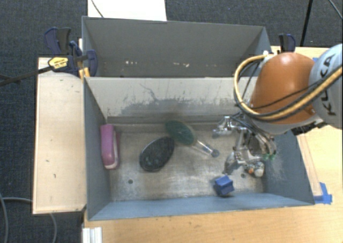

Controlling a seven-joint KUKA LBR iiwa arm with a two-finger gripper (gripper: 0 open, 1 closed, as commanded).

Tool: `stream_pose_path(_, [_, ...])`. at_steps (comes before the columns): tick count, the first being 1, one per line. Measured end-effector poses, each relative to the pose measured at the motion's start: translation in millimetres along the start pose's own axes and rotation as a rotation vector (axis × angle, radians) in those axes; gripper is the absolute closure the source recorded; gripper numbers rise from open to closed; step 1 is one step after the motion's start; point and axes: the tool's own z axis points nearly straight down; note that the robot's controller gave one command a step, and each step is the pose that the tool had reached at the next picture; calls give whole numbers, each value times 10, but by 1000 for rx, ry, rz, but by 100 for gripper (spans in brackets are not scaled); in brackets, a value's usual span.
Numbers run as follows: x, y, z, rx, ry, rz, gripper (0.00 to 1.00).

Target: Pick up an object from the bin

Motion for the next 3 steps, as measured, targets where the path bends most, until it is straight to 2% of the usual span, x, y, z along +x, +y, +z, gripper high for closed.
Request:
stream_pose_path(1, [201,-1007,1185,1,3,-49,0])
stream_pose_path(2, [-582,-497,1153,0,0,149,0])
stream_pose_path(3, [-435,-147,1143,2,-3,285,0])
